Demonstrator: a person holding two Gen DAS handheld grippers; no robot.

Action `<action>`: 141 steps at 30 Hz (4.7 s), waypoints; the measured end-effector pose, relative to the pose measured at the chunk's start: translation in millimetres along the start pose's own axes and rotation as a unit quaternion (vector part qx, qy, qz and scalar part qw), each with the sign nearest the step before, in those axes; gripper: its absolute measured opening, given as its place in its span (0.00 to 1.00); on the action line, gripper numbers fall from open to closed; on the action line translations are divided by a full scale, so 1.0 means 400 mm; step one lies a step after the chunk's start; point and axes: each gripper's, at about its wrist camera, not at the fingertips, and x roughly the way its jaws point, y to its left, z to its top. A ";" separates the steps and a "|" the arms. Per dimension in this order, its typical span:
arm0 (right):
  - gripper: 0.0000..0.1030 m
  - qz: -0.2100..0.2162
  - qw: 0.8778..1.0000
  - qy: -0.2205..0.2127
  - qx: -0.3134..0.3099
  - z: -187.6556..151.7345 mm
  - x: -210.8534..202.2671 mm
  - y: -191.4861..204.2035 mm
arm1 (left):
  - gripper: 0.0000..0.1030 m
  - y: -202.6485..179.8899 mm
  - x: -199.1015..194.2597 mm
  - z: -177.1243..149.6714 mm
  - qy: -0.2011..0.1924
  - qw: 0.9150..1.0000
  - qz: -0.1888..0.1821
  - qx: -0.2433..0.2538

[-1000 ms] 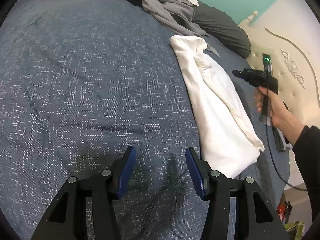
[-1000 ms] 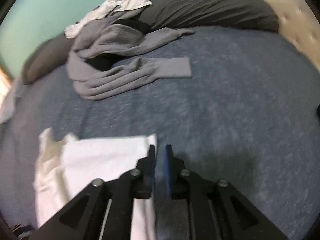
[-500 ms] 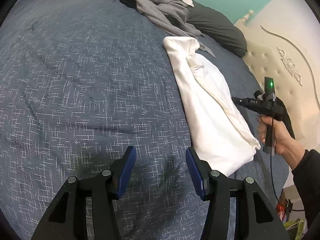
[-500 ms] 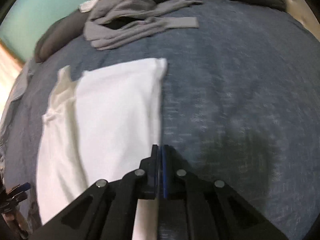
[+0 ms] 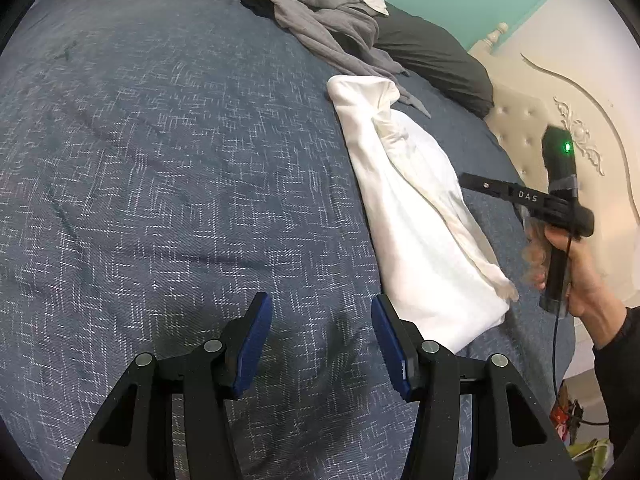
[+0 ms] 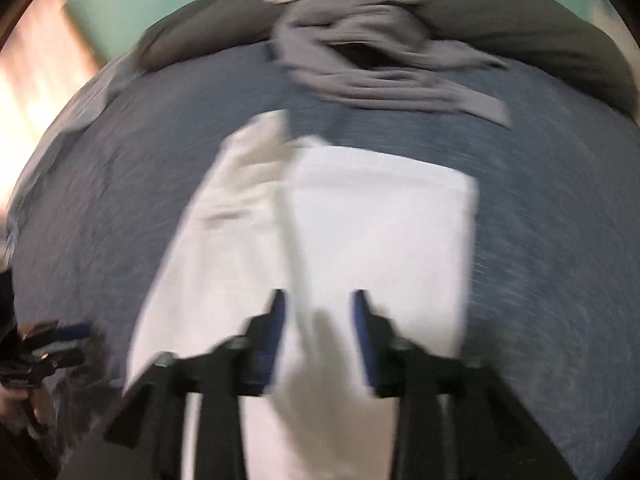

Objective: Fold clothes

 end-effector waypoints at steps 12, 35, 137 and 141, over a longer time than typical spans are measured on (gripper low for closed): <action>0.18 -0.062 0.983 0.057 -0.166 -0.015 0.120 0.187 | 0.54 0.007 -0.014 -0.001 -0.001 1.000 -0.004 -0.002; 0.24 0.008 0.977 -0.058 0.207 -0.018 -0.022 -0.268 | 0.54 0.002 -0.011 -0.001 0.005 1.000 -0.003 0.000; 0.03 0.064 0.961 0.074 0.260 -0.495 -0.145 -0.232 | 0.37 -0.128 0.073 -0.059 0.063 0.992 -0.078 0.073; 0.02 0.057 0.959 0.065 0.272 -0.513 -0.164 -0.255 | 0.45 -0.138 0.075 -0.061 0.063 0.991 -0.086 0.076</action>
